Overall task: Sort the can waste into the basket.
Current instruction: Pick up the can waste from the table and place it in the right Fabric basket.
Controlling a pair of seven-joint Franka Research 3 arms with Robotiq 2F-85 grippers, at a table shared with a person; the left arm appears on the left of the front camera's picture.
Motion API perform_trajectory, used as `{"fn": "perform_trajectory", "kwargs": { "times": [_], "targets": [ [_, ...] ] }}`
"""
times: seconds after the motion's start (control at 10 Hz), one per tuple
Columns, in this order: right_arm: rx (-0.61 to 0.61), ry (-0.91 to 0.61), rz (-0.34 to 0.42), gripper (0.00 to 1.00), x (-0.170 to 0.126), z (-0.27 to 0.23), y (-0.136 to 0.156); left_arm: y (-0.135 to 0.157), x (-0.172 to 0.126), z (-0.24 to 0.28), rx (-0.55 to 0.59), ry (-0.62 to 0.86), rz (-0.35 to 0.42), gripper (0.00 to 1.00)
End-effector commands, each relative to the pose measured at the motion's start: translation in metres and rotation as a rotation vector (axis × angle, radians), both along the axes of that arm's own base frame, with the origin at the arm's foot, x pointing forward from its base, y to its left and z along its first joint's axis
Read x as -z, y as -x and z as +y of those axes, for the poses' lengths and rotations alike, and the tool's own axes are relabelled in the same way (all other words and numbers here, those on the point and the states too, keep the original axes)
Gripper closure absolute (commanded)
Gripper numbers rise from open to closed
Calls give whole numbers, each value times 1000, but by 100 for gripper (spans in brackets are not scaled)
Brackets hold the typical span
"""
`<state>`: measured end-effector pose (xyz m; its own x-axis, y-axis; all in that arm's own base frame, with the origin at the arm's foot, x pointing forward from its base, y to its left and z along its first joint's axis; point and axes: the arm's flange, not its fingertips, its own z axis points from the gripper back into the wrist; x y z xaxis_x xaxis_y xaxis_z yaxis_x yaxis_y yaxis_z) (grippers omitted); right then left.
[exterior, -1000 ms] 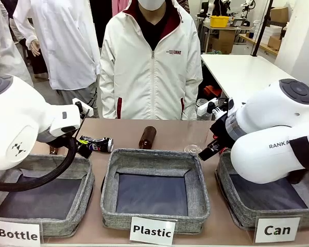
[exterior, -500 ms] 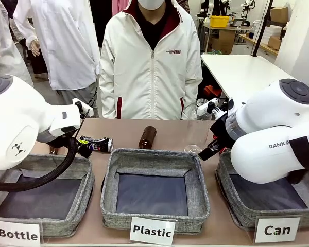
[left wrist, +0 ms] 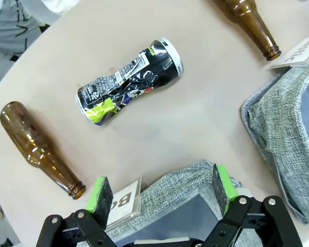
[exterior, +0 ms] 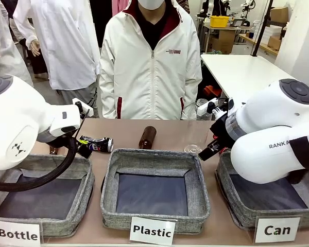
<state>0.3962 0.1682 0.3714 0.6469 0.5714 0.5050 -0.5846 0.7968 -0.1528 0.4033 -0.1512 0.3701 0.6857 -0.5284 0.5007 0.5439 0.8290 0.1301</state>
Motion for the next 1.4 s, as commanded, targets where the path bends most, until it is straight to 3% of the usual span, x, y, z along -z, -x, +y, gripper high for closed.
{"fn": "perform_trajectory", "kwargs": {
  "times": [0.0, 0.1, 0.4, 0.5, 0.7, 0.8, 0.9, 1.1, 1.3],
  "targets": [
    [0, 0, 0, 0, 0, 0, 0, 0, 0, 0, 0, 0, 0, 0],
    [-8, -41, 38, 0, -15, -2, 6, 9, -18, 10, 106, 85, 39, 0],
    [81, -186, 171, 0, -81, -17, 37, 40, -80, 41, 165, 392, 309, 0],
    [74, -313, 259, 0, -106, -36, 51, 54, -100, 63, 224, 489, 371, 0],
    [-59, -621, 404, 0, -135, -93, 81, 78, -131, 125, 285, 712, 422, 0],
    [-80, -727, 387, 0, -138, -126, 94, 86, -141, 171, 294, 837, 429, 0],
    [-39, -861, 373, 0, -135, -169, 107, 86, -143, 228, 205, 1040, 419, 0],
    [84, -1071, 332, 0, -118, -233, 134, 96, -120, 322, 20, 1345, 361, 0],
    [236, -1254, 285, 0, -90, -292, 161, 130, -88, 338, -171, 1515, 267, 0]
  ]
}}
